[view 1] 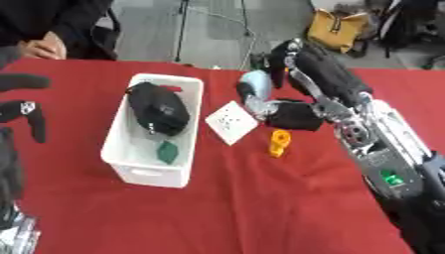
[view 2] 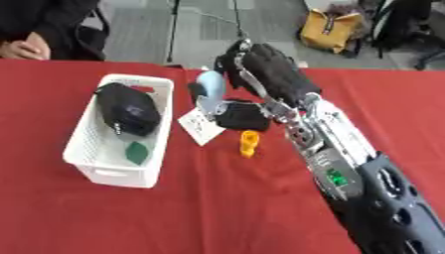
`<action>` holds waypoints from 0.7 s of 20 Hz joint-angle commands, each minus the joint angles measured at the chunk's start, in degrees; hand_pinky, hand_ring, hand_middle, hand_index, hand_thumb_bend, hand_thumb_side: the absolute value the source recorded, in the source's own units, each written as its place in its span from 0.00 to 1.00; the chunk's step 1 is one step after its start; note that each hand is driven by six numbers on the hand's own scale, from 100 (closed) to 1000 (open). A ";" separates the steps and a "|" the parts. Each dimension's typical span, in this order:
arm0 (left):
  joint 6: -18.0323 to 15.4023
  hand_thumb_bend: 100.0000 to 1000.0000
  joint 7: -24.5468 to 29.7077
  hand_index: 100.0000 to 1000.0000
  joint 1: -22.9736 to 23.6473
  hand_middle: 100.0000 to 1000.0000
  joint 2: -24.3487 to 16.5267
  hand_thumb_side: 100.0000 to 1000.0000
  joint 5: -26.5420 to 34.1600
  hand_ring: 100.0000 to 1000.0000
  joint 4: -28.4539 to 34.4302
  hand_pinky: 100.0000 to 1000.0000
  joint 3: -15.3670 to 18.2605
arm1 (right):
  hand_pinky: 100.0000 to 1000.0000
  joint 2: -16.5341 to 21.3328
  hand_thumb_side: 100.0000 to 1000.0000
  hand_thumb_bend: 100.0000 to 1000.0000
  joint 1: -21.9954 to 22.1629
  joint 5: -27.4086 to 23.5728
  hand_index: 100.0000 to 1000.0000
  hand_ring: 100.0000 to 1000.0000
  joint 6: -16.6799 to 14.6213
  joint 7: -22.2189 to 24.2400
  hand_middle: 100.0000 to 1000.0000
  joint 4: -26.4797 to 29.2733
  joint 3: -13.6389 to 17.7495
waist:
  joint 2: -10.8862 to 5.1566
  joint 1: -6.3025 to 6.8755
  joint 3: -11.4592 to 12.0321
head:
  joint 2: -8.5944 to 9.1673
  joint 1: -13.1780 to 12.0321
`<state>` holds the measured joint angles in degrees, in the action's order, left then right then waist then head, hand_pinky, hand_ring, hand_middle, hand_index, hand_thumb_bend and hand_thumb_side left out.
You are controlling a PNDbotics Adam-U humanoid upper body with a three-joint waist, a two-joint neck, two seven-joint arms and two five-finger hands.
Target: Pick up objects on the table and place them in the box.
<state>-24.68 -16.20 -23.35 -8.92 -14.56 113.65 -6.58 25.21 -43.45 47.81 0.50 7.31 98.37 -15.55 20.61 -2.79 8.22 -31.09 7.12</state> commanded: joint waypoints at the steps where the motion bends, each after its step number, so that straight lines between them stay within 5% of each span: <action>1: -0.14 0.00 0.23 0.76 -1.11 0.69 -0.26 1.00 0.26 0.57 0.94 0.05 -0.29 | 0.22 1.82 0.75 0.07 -2.01 -0.30 0.45 0.37 -0.17 -0.81 0.23 -1.22 0.20 | -0.84 0.06 0.35 | 1.00 0.74; 14: -0.82 0.00 0.71 0.76 -3.04 0.69 0.07 1.00 1.12 0.56 0.94 0.06 -0.88 | 0.22 1.95 0.75 0.06 -6.27 0.47 0.44 0.37 -1.37 -2.59 0.23 -7.55 -0.47 | 0.49 -0.49 4.67 | 2.26 4.75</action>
<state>-25.30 -15.58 -25.66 -8.89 -13.73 113.65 -7.39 25.96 -48.49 47.90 -0.77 5.12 90.91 -16.26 22.15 -3.48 12.89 -29.60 11.41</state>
